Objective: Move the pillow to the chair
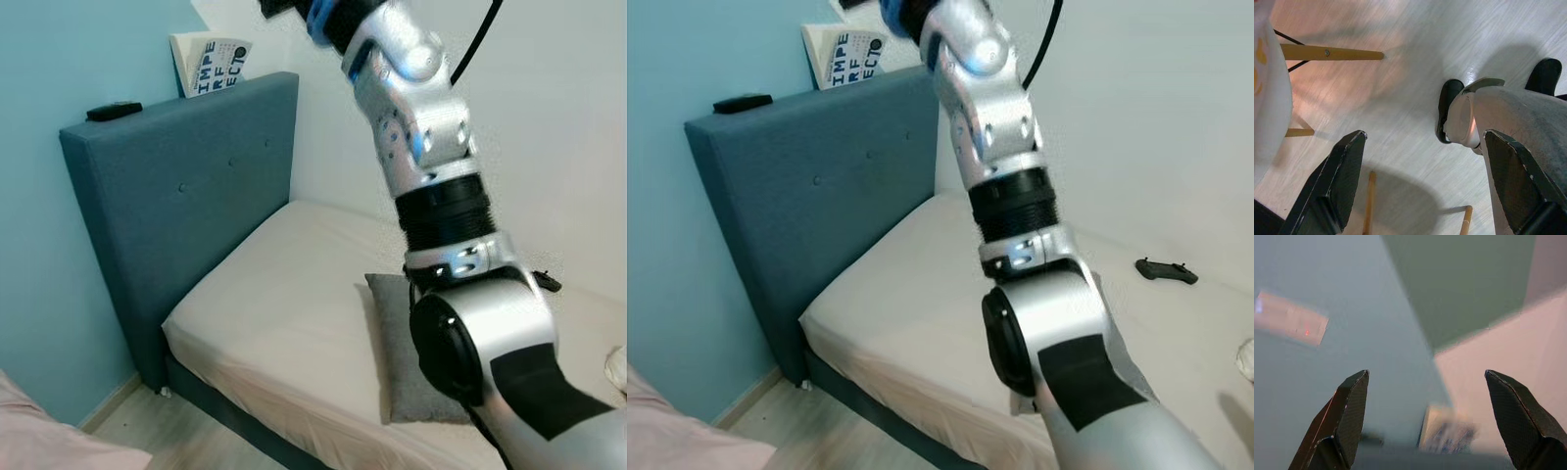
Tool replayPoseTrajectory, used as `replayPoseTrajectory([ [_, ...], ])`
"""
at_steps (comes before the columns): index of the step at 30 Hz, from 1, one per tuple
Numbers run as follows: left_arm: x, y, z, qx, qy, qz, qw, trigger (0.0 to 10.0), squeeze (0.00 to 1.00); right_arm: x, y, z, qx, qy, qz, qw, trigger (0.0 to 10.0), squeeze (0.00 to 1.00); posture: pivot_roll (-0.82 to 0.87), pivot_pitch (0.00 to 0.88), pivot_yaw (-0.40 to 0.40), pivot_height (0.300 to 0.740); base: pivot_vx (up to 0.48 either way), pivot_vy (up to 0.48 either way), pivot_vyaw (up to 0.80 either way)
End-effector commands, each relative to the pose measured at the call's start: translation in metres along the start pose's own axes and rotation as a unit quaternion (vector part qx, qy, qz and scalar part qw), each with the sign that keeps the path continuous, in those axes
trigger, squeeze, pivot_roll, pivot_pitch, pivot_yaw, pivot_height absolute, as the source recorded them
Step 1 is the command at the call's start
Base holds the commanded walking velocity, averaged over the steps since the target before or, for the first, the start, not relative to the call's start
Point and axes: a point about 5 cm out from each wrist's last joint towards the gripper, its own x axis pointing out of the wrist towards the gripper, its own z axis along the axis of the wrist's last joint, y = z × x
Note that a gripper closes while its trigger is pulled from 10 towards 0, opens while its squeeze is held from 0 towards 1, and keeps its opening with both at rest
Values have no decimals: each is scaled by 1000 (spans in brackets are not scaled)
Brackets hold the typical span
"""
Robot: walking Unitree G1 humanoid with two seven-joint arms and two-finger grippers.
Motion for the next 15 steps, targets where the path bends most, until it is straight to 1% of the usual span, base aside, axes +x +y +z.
replayPoseTrajectory([
  [1,-1,-1,-7,5,14,-3,1000,10000,0,-4,1,-19,7,37,3,999,10000,0,94,63,-103,740,0,0,0],
  [2,-1,-1,-8,6,14,-3,1000,10000,0,-21,-2,-68,20,119,-22,992,10000,0,90,59,-100,740,0,0,0],
  [3,-1,-2,-8,3,14,-3,1000,10000,0,-56,-1,-130,25,226,-46,973,10000,0,90,58,-104,740,0,0,0],
  [4,-1,-2,-8,1,14,-2,1000,10000,0,-88,3,-169,28,299,-59,952,10000,0,90,58,-104,740,0,0,0],
  [5,-1,-2,-8,1,14,-2,1000,10000,0,-88,3,-169,28,299,-59,952,10000,0,90,58,-104,740,0,0,0],
  [6,-1,-3,-8,-1,15,-1,1000,10000,0,-133,11,-210,24,388,-67,919,10000,0,96,62,-110,740,0,0,0],
  [7,-1,-3,-8,-3,15,0,1000,10000,0,-169,18,-233,23,443,-67,894,10000,0,97,63,-111,740,0,0,0],
  [8,-1,-3,-8,-3,15,0,1000,10000,0,-169,18,-233,23,443,-67,894,10000,0,97,63,-111,740,0,0,0],
  [9,-2,-1,-9,-11,16,8,1000,10000,0,-236,32,-265,24,540,-64,839,10000,0,104,55,-120,740,0,0,0],
  [10,-2,-1,-9,-11,16,8,1000,10000,0,-236,32,-265,24,540,-64,839,10000,0,104,55,-120,740,0,0,0],
  [12,-1,6,-9,-30,16,25,999,10000,0,-300,47,-282,21,616,-53,785,10000,0,110,53,-128,740,0,0,0],
  [13,-1,9,-9,-35,16,31,999,10000,0,-325,53,-285,21,644,-45,764,10000,0,116,48,-132,740,0,0,0],
  [14,-1,9,-9,-35,16,31,999,10000,0,-325,53,-285,21,644,-45,764,10000,0,116,48,-132,740,0,0,0],
  [15,-1,12,-9,-38,15,38,998,10000,0,-357,62,-288,28,679,-40,732,10000,0,117,39,-135,740,0,0,0],
])
